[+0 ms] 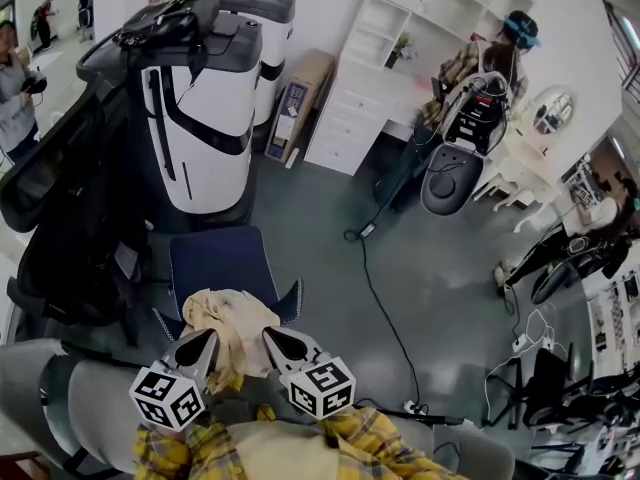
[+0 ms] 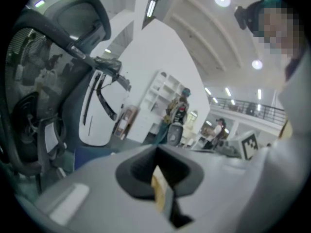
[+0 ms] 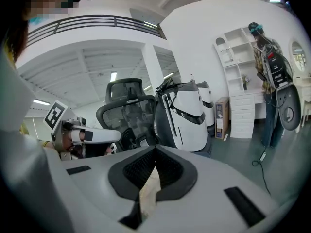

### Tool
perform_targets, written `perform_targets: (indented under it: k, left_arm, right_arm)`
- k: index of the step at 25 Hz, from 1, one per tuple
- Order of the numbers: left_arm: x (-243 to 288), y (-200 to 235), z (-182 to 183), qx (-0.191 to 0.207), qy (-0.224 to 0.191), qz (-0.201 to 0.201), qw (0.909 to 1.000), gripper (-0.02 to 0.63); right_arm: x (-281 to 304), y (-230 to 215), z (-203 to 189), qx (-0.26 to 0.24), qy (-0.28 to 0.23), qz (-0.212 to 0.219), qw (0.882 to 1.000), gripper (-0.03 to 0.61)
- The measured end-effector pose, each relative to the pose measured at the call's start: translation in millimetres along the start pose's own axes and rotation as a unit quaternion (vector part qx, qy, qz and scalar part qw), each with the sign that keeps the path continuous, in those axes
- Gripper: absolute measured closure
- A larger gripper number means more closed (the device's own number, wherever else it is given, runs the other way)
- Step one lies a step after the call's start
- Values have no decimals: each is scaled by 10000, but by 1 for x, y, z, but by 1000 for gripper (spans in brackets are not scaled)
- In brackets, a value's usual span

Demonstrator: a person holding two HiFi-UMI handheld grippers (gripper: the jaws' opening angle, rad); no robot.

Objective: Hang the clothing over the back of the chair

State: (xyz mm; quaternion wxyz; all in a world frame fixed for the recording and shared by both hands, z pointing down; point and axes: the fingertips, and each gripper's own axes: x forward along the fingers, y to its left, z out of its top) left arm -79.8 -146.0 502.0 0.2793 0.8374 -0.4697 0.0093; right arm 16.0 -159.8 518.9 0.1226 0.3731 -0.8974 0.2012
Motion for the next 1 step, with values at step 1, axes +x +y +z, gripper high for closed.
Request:
perform_targets:
  k: [1]
  left_arm:
    - [1,0,-1,35,9,28,10000,609]
  right_arm:
    - [0,0,0,-14,6,-9,10000,566]
